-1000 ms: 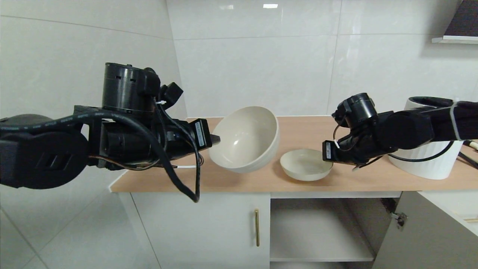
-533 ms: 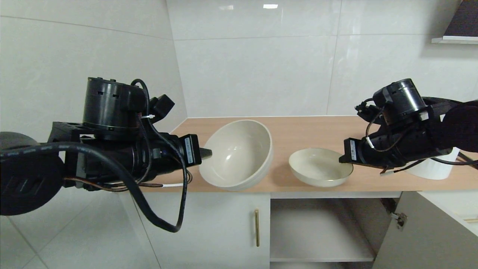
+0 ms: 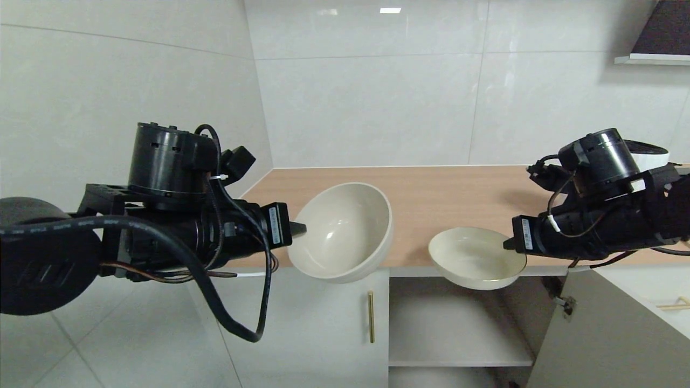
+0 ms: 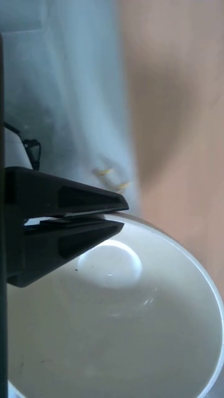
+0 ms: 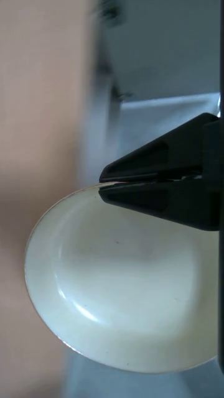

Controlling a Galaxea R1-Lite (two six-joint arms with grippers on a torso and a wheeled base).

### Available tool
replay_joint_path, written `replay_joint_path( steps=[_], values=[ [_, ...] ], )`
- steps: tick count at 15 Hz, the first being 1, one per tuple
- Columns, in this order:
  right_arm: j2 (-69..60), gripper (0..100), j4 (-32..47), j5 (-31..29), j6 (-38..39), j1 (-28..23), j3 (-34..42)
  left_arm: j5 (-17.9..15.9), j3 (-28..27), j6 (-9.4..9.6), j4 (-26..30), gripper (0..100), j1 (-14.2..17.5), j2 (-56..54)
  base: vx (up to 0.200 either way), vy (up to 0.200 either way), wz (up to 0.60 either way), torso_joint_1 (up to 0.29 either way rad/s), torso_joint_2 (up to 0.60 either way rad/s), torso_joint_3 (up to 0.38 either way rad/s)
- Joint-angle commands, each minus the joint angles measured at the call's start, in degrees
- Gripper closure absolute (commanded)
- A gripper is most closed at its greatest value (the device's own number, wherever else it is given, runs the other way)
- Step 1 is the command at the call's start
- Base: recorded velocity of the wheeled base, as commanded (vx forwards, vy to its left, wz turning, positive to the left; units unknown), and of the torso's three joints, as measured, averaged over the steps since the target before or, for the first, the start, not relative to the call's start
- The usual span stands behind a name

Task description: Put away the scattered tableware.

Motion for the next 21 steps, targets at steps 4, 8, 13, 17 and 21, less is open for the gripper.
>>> replay_joint_path(
  steps=[4, 8, 13, 17, 21],
  values=[
    [-0.28, 100, -0.98, 0.02, -1.53, -1.17, 1.88, 0.16, 0.45, 1.11, 0.00, 100, -0.38, 2.09, 0.000, 0.000, 0.00, 0.000, 0.00, 0.000],
    [0.24, 100, -1.07, 0.02, -1.62, -1.17, 1.96, 0.16, 0.45, 1.11, 0.00, 100, -0.38, 2.70, 0.000, 0.000, 0.00, 0.000, 0.00, 0.000],
    [0.86, 100, -1.07, -0.06, -1.70, -1.17, 1.96, 0.16, 0.45, 1.11, 0.09, 100, -0.46, 3.40, 0.000, 0.000, 0.00, -0.046, 0.11, 0.068],
    [0.77, 100, -1.07, 0.02, -1.79, -1.09, 2.32, 0.16, 0.45, 1.11, 0.09, 100, -0.46, 3.49, 0.000, 0.000, 0.00, -0.172, 0.44, 0.265],
    [0.86, 100, -1.16, 0.02, -2.85, -1.00, 2.76, 0.16, 0.45, 1.11, 0.09, 100, -0.46, 3.84, 0.000, 0.000, 0.00, -0.166, 0.47, 0.291]
  ],
)
